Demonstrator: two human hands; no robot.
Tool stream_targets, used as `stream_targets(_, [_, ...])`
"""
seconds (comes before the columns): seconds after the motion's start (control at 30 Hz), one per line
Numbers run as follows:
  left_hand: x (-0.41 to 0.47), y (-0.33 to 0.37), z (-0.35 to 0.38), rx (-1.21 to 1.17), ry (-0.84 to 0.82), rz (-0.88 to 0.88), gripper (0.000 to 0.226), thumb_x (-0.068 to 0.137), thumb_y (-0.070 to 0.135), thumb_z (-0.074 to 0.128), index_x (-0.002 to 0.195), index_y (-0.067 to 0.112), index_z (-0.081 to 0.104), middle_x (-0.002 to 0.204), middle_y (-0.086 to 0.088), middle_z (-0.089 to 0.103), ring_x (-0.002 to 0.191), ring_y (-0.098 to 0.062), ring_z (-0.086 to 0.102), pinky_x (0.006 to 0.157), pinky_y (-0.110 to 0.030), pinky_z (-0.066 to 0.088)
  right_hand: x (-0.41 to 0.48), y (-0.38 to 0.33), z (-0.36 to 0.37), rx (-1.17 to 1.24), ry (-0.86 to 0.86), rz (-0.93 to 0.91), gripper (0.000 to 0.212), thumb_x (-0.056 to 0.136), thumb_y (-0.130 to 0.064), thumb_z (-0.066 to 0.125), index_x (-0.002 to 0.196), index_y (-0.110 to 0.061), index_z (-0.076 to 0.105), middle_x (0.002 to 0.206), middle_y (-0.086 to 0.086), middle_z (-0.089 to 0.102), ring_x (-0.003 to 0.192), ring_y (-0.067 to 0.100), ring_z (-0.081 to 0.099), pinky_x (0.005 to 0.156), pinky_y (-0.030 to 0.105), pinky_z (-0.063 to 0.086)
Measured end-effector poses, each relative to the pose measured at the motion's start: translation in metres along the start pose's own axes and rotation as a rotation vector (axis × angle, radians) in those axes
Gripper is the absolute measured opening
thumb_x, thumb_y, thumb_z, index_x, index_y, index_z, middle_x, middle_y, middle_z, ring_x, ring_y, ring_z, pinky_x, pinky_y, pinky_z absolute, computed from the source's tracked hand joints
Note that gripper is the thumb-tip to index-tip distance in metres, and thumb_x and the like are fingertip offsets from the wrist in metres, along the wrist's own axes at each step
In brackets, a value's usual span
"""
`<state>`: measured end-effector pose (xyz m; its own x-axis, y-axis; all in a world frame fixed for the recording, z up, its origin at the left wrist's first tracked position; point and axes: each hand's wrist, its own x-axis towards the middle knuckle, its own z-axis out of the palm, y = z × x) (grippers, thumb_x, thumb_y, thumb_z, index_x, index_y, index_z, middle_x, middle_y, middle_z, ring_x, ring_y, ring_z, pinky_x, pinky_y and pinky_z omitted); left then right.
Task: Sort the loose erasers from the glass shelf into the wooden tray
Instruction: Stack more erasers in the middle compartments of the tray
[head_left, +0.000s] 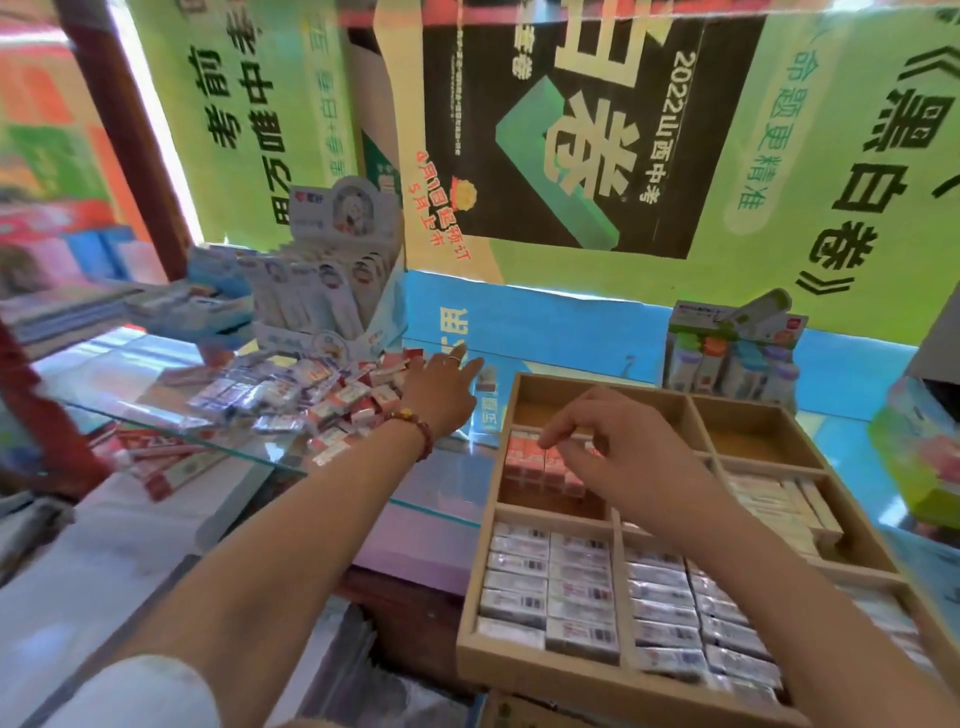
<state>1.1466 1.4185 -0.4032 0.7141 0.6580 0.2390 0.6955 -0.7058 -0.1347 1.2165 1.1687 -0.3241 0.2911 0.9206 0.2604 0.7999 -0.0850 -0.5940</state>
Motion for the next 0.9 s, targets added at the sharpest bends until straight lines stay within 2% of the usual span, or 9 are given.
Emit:
stream_targets(0.1, [0.004, 0.002, 0.002, 0.111, -0.052, 0.047, 0.055, 0.095, 0.032, 0.036, 0.147, 0.034, 0.019, 0.157, -0.001, 0.018, 0.127, -0.028, 0.04, 0.101, -0.046, 0.032, 0.003, 0.005, 0.003, 0.004, -0.011, 0.029, 0.02, 0.09, -0.019, 0.058, 0.082, -0.035, 0.067, 0.098, -0.017, 0.055, 0.066, -0.004, 0.043, 0.061, 0.015, 0.032])
stream_targets(0.17, [0.005, 0.004, 0.002, 0.133, -0.071, 0.058, 0.052, 0.095, 0.033, 0.033, 0.145, 0.035, 0.019, 0.149, -0.003, 0.036, 0.123, -0.028, 0.043, 0.096, -0.046, 0.034, 0.004, 0.005, 0.003, 0.0, -0.019, 0.038, 0.02, 0.091, -0.019, 0.058, 0.082, -0.036, 0.066, 0.099, -0.017, 0.054, 0.065, -0.004, 0.043, 0.059, 0.014, 0.032])
stream_targets(0.3, [-0.002, 0.004, 0.0, 0.055, 0.02, 0.145, 0.04, 0.096, 0.034, 0.031, 0.135, 0.027, 0.039, 0.125, -0.001, 0.06, 0.113, -0.025, 0.05, 0.093, -0.041, 0.034, 0.005, 0.002, 0.006, -0.004, -0.039, 0.029, 0.02, 0.091, -0.019, 0.057, 0.083, -0.035, 0.066, 0.098, -0.018, 0.053, 0.066, -0.013, 0.048, 0.055, 0.011, 0.035])
stream_targets(0.4, [-0.02, 0.009, -0.002, -0.017, 0.119, 0.186, 0.057, 0.091, 0.044, 0.012, 0.128, 0.023, 0.05, 0.116, -0.001, 0.065, 0.11, -0.024, 0.054, 0.099, -0.041, 0.029, 0.005, 0.0, 0.007, 0.026, -0.04, 0.012, 0.02, 0.09, -0.017, 0.058, 0.083, -0.033, 0.067, 0.095, -0.015, 0.054, 0.063, -0.013, 0.048, 0.055, 0.012, 0.035])
stream_targets(0.53, [-0.045, 0.014, -0.005, -0.022, 0.098, 0.218, 0.04, 0.098, 0.044, 0.031, 0.128, 0.024, 0.047, 0.122, 0.0, 0.061, 0.115, -0.023, 0.051, 0.095, -0.04, 0.033, 0.001, 0.001, 0.005, 0.095, -0.031, 0.005, 0.025, 0.09, -0.016, 0.058, 0.078, -0.037, 0.065, 0.093, -0.014, 0.056, 0.067, -0.014, 0.047, 0.059, 0.01, 0.035])
stream_targets(0.63, [-0.065, 0.017, -0.011, -0.023, 0.161, 0.251, 0.035, 0.098, 0.041, 0.033, 0.125, 0.024, 0.049, 0.12, 0.002, 0.062, 0.112, -0.021, 0.052, 0.09, -0.038, 0.034, -0.005, 0.002, 0.001, 0.101, -0.029, 0.015, 0.024, 0.092, -0.015, 0.057, 0.08, -0.034, 0.065, 0.095, -0.011, 0.057, 0.064, -0.016, 0.048, 0.059, 0.005, 0.037])
stream_targets(0.7, [-0.075, 0.018, -0.013, -0.023, 0.147, 0.246, 0.034, 0.098, 0.039, 0.035, 0.125, 0.024, 0.049, 0.121, 0.002, 0.061, 0.113, -0.02, 0.051, 0.086, -0.036, 0.035, -0.008, 0.003, -0.001, 0.101, -0.029, 0.022, 0.021, 0.092, -0.014, 0.057, 0.083, -0.03, 0.068, 0.097, -0.01, 0.059, 0.065, -0.014, 0.049, 0.06, 0.007, 0.038])
stream_targets(0.77, [-0.081, 0.015, -0.017, -0.063, 0.117, 0.263, 0.035, 0.097, 0.036, 0.039, 0.129, 0.026, 0.047, 0.131, 0.002, 0.055, 0.12, -0.02, 0.047, 0.09, -0.035, 0.035, -0.012, 0.005, -0.003, 0.105, -0.033, 0.041, 0.02, 0.092, -0.015, 0.057, 0.085, -0.029, 0.069, 0.096, -0.013, 0.06, 0.067, -0.012, 0.048, 0.06, 0.01, 0.035])
stream_targets(0.9, [-0.088, 0.002, -0.025, -0.487, 0.097, 0.263, 0.053, 0.084, 0.009, 0.056, 0.134, 0.02, 0.043, 0.149, -0.003, 0.031, 0.136, -0.02, 0.03, 0.104, -0.033, 0.033, -0.016, 0.006, -0.007, 0.108, -0.034, 0.057, 0.02, 0.092, -0.015, 0.057, 0.084, -0.03, 0.068, 0.08, -0.02, 0.055, 0.063, -0.014, 0.048, 0.058, 0.011, 0.033])
